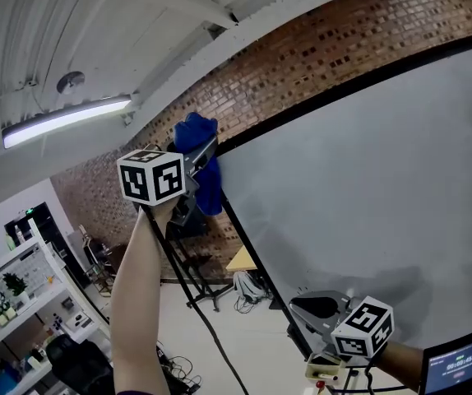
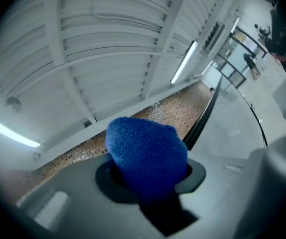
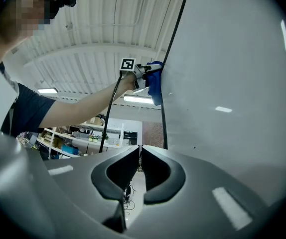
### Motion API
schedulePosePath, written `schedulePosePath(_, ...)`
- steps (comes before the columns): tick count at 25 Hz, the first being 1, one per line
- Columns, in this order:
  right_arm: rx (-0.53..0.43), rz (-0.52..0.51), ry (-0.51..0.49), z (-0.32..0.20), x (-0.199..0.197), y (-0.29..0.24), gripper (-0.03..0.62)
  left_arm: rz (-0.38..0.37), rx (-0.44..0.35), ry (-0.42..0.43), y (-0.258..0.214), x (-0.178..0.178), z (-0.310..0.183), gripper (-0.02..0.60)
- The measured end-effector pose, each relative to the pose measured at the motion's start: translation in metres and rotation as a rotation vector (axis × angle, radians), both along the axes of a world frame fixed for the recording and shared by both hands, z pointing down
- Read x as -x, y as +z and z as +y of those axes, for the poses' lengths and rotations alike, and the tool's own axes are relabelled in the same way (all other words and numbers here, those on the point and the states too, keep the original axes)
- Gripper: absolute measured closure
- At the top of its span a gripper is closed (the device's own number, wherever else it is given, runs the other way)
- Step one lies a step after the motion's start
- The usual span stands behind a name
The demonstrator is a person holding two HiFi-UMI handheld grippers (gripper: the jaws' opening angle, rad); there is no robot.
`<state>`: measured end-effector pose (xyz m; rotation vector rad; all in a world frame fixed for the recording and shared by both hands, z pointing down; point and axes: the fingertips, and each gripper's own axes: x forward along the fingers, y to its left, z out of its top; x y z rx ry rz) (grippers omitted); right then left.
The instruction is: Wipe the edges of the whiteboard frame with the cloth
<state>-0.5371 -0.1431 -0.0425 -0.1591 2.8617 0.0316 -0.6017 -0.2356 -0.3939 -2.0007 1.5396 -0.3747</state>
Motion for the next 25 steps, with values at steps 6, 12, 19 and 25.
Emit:
schedulePosePath(6, 0.036, 0.006, -0.012, 0.002, -0.005, 0.013, 0.571, -0.159, 0.089, 0.068, 0.005, -0.060, 0.001, 0.457)
schedulePosePath(12, 0.051, -0.001, 0.007, 0.001, -0.026, 0.016, 0.571, -0.121, 0.124, 0.189, 0.004, -0.104, 0.004, 0.456)
schedulePosePath(19, 0.084, -0.020, 0.026, -0.001, -0.060, 0.024, 0.572, -0.043, 0.124, 0.291, 0.003, -0.149, 0.008, 0.456)
schedulePosePath(25, 0.098, -0.012, 0.049, 0.000, -0.090, 0.033, 0.571, 0.087, 0.070, 0.368, -0.006, -0.176, 0.013, 0.456)
